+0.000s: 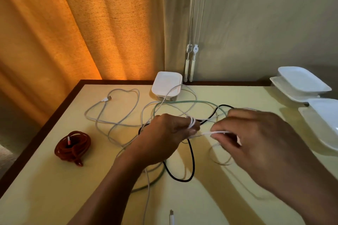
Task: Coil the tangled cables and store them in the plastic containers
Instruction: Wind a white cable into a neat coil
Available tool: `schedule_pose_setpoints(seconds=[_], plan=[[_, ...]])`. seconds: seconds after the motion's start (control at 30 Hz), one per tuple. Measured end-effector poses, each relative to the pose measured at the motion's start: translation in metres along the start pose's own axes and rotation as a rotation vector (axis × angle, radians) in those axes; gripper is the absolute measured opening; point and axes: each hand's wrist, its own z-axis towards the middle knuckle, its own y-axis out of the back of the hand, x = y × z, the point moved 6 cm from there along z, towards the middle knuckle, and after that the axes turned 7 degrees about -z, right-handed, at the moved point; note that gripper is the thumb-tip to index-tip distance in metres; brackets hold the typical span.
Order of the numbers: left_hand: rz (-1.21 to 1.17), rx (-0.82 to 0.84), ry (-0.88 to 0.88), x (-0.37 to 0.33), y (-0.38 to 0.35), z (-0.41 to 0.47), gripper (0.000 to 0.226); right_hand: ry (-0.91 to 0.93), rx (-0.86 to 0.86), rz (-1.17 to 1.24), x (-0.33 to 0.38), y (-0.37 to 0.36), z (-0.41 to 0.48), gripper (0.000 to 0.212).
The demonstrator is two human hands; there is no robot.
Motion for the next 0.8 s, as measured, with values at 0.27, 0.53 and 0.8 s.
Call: schedule_pose_setpoints(seconds=[0.27, 0.53, 0.8], plan=[[-0.331, 0.400, 0.007, -0.021, -0.016, -0.012, 0.031, 0.254, -0.283, 0.125, -0.013, 0.016, 0.012, 0.016], [-0.379, 0.437, -0.005, -0.025, -0.028, -0.012, 0.034, 0.094, -0.249, 0.364, -0.031, -0.029, 0.021, 0.008], [-1.328, 0.144, -0.291, -0.047, 0.021, -0.007, 0.045, -0.162, 0.158, 0.617, -0.025, -0.091, 0.012, 0.020]])
